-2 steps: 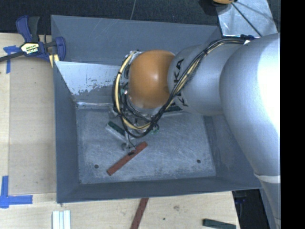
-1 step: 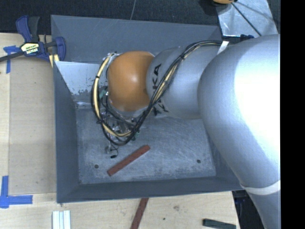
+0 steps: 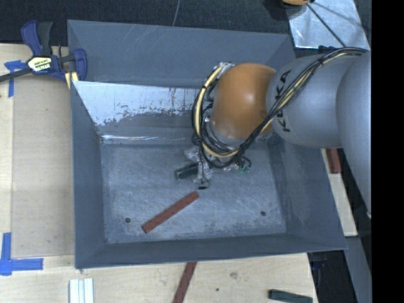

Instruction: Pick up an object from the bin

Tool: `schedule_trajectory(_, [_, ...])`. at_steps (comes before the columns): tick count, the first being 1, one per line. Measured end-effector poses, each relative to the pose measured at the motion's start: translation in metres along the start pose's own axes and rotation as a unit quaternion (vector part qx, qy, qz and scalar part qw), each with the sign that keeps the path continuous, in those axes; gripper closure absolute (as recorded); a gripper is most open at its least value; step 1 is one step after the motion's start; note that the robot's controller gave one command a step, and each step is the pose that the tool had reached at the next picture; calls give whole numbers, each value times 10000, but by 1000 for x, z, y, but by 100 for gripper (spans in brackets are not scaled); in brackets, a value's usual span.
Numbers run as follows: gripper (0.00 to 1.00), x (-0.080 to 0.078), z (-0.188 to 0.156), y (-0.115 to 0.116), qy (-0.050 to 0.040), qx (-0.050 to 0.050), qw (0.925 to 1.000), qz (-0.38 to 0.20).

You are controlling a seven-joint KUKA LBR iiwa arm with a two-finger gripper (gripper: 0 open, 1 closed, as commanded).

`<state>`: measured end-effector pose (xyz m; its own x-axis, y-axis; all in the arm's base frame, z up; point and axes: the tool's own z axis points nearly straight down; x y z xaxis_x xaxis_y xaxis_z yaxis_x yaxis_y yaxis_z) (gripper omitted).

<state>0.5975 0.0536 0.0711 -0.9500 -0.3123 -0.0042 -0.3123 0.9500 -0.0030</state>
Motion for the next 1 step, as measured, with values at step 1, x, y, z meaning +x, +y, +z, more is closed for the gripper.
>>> schedule_trajectory(1, [100, 0, 0, 2, 0, -11, 10000, -6])
